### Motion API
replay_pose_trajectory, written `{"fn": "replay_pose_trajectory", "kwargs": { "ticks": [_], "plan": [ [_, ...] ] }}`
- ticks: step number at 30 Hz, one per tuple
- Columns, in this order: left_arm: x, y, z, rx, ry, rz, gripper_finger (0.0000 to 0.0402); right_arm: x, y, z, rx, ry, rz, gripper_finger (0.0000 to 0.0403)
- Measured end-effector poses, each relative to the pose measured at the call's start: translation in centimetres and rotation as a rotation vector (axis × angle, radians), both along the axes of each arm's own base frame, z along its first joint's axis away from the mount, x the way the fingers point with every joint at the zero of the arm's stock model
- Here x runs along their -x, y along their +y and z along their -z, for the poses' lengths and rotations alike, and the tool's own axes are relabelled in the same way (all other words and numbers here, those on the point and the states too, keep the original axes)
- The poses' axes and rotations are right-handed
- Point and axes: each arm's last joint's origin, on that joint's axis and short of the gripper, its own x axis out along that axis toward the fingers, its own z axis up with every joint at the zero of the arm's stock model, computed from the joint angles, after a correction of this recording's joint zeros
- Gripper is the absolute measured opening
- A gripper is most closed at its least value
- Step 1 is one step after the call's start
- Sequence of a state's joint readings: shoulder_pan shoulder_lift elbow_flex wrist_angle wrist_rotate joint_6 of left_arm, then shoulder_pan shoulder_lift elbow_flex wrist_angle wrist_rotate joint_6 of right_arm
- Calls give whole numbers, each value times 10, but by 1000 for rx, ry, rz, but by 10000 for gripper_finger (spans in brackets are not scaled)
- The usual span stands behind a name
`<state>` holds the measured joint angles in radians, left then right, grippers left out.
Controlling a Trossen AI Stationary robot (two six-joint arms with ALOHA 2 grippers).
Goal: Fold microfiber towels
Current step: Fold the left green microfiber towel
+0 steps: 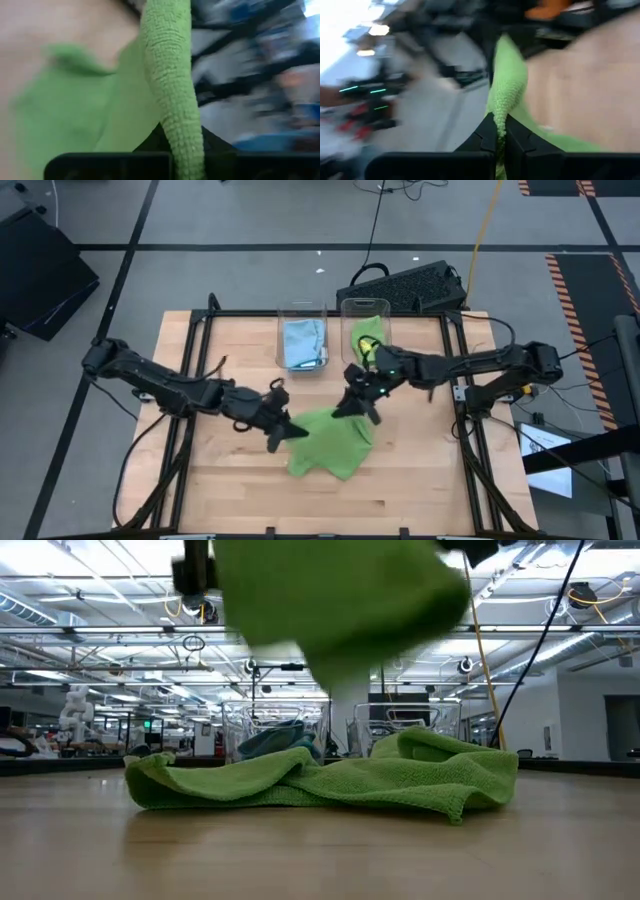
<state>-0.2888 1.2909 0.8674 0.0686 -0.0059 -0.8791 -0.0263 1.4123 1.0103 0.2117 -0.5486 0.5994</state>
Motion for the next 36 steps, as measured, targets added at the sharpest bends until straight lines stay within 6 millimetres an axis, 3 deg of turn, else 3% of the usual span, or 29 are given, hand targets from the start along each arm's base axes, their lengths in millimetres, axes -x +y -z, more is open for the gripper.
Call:
{"fn": "replay_pose_trajectory", "kwargs": {
  "ticks": [6, 11, 14, 19, 24, 29, 36],
  "plan": [
    [-3, 27, 37, -187, 288, -100, 11, -11, -26, 42, 188, 190, 187, 3],
    [-15, 45, 42, -141, 257, -42, 7, -16, -42, 58, 222, 214, 169, 4],
    [-17, 41, 37, -31, 215, 57, 6, -16, -42, 54, 124, 177, 59, 4],
    [-22, 13, 9, 157, -33, 263, 9, -8, -23, 28, -64, 74, -262, 4],
    [-23, -1, -10, 197, -227, 325, 9, -5, -5, 6, -137, -37, -427, 4],
    [-24, 11, -2, 140, -155, 304, 5, -7, -12, 10, -108, -36, -343, 4],
    [-21, 43, 28, -44, 107, 154, 9, -7, -52, 21, 114, -27, -16, 4]
  ]
}}
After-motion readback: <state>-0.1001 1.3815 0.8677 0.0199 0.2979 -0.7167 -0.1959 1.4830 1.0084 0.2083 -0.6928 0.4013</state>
